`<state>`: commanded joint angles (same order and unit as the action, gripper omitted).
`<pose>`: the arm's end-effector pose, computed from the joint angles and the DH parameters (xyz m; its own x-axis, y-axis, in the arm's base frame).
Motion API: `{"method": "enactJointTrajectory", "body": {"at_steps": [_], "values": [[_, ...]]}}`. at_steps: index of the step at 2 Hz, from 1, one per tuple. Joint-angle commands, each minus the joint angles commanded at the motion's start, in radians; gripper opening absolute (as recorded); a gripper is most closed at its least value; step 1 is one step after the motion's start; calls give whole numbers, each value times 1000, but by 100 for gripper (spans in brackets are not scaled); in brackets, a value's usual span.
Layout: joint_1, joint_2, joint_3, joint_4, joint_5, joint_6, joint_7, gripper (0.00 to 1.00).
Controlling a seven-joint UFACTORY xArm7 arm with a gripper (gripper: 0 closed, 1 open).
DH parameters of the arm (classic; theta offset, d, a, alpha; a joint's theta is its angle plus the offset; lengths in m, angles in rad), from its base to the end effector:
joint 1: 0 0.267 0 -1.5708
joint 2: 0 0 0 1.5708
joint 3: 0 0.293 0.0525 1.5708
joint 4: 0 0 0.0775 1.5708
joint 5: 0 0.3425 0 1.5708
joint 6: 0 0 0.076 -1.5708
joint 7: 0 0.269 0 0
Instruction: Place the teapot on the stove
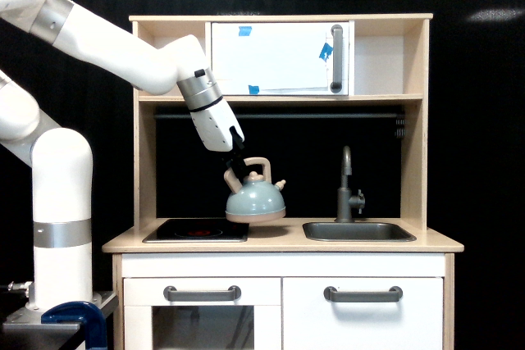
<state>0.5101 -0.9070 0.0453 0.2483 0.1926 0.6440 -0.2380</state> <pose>0.2870 0.1920 0.2250 0.6871 0.5271 0.5000 0.6189 -0.7852 -0.0227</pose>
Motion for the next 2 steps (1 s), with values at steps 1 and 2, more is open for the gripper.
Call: {"method": "enactJointTrajectory", "body": {"at_steps": [1,2], "values": [[24,-351,46,-112,0,234,78,0],[79,-485,110,-140,21,334,162,0]]}}
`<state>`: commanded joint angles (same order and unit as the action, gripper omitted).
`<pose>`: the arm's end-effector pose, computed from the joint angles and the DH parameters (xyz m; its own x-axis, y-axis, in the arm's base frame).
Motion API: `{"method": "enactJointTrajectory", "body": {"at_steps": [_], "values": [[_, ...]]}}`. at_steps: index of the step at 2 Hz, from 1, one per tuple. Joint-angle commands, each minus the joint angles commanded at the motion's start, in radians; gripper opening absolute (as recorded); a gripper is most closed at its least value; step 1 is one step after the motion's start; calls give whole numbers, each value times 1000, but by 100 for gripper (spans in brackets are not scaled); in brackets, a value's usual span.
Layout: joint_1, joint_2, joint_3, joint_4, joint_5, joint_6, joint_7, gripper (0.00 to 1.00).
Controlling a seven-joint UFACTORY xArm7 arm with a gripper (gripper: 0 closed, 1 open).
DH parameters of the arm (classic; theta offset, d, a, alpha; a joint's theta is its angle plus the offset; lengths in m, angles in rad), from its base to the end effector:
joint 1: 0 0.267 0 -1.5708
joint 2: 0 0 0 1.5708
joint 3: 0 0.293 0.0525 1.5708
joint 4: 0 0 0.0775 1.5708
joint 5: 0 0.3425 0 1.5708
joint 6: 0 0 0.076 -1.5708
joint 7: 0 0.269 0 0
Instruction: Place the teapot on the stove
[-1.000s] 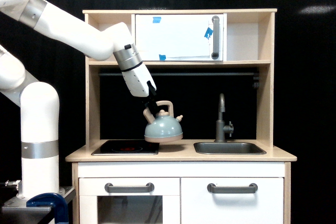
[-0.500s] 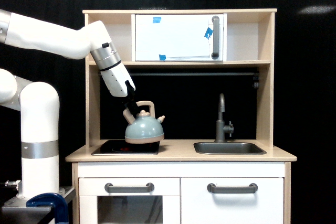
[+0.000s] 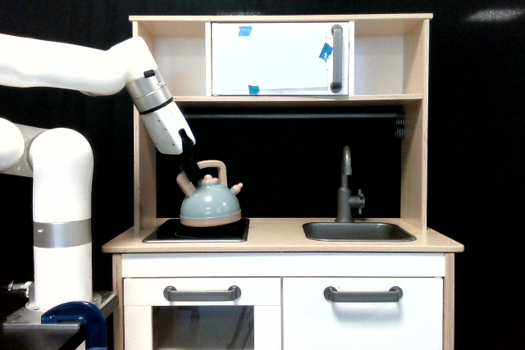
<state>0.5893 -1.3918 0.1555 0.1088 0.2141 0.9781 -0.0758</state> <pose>0.2000 0.1820 0.2270 0.6871 0.5272 0.5001 0.6189 -0.7851 -0.0227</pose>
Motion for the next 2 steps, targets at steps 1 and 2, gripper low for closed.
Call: {"method": "enactJointTrajectory", "body": {"at_steps": [1,2], "values": [[11,-5,8,-32,6,-28,6,0],[5,38,-1,-36,3,-73,-7,100]]}}
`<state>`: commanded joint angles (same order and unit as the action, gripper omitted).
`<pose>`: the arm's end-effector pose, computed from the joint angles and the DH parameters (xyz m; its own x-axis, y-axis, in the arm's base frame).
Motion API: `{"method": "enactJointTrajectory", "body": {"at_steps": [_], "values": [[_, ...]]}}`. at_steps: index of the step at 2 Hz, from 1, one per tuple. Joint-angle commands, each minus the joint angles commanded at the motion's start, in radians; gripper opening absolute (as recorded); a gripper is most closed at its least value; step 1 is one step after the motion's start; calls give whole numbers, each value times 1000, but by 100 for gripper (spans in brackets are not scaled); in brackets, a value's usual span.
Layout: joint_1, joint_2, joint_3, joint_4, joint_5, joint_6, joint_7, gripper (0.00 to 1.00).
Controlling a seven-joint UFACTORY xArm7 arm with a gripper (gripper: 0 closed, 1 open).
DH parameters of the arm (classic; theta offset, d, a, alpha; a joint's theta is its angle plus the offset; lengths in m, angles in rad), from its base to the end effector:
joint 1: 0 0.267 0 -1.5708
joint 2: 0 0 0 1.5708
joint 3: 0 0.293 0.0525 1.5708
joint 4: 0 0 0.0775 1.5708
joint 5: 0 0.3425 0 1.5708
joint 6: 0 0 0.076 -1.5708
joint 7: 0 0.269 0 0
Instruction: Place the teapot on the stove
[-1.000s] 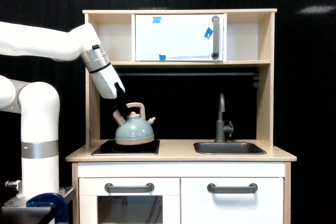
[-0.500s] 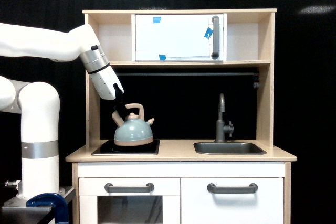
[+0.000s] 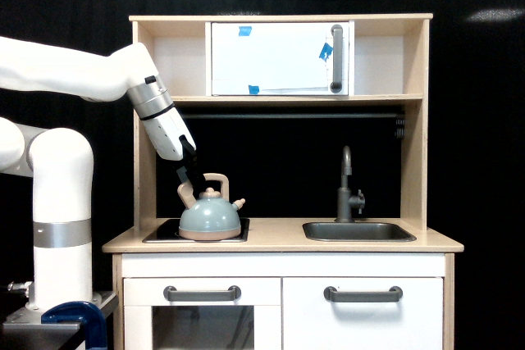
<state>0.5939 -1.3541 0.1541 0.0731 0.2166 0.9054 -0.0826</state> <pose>0.2070 0.1840 0.2120 0.6871 0.5272 0.5000 0.6189 -0.7851 -0.0226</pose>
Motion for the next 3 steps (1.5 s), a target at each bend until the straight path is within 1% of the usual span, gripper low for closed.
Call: {"method": "enactJointTrajectory", "body": {"at_steps": [1,2,3], "values": [[-17,64,-20,51,-13,-13,-16,100],[-91,149,-147,271,-93,131,-107,100],[-128,334,-286,399,-151,86,-234,100]]}}
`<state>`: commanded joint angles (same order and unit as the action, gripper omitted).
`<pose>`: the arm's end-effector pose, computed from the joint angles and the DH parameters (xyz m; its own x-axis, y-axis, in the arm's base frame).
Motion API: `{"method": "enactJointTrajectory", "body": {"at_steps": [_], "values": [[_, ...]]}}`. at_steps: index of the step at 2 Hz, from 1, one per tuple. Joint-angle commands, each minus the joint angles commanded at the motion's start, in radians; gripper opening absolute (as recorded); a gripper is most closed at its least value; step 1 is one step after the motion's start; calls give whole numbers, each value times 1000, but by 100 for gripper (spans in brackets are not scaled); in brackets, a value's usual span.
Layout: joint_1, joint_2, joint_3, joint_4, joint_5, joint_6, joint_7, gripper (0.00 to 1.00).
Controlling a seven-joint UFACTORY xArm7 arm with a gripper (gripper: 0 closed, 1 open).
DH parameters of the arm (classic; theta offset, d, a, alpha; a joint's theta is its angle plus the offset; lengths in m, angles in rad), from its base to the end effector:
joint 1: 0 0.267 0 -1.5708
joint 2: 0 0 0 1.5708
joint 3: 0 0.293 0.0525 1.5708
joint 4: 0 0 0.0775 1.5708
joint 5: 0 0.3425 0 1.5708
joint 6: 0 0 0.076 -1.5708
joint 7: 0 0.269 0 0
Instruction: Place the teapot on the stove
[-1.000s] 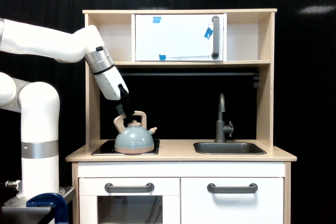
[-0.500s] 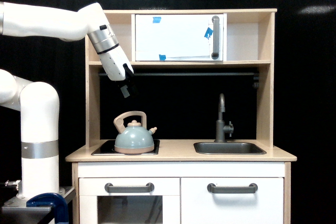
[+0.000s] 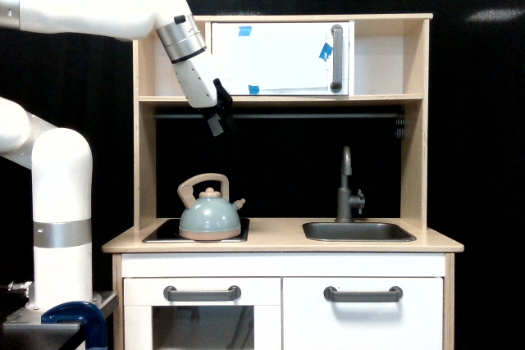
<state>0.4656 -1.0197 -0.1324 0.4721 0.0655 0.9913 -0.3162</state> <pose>0.2940 0.1300 0.3160 0.6870 0.5272 0.5000 0.6189 -0.7851 -0.0227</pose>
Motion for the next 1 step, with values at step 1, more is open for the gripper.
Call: {"method": "enactJointTrajectory", "body": {"at_steps": [1], "values": [[-19,139,-127,55,-25,-73,-131,100]]}}
